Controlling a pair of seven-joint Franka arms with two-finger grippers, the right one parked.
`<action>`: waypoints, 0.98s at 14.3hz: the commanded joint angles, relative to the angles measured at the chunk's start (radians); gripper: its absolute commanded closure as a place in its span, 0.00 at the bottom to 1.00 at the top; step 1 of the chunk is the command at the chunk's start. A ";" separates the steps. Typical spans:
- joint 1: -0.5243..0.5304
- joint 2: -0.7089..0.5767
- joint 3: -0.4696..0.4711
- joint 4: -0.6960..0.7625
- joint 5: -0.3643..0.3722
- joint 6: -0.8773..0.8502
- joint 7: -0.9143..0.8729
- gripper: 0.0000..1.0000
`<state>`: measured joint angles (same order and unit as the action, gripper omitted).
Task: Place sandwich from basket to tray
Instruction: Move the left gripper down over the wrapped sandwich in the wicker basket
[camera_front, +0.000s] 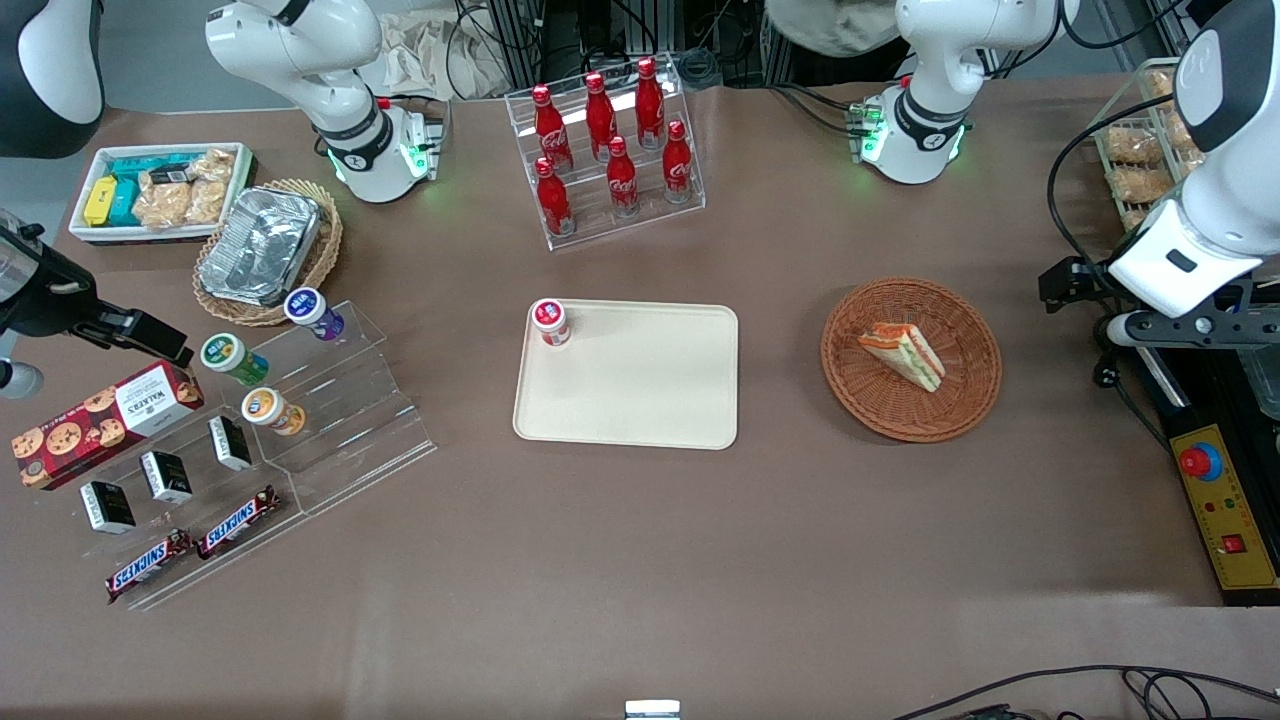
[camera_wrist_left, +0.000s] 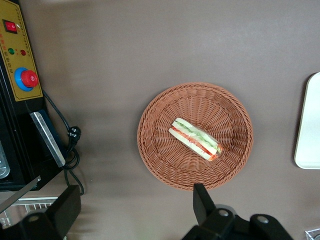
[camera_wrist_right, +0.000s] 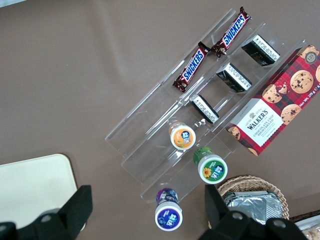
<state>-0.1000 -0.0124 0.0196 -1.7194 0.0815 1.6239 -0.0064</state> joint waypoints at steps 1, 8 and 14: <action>0.017 -0.008 -0.015 0.020 -0.003 -0.021 -0.006 0.00; 0.017 -0.024 -0.013 -0.103 -0.052 -0.053 -0.021 0.00; -0.043 -0.104 -0.021 -0.385 -0.085 0.305 -0.263 0.00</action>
<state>-0.1284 -0.0453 -0.0020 -1.9653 0.0037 1.8139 -0.1977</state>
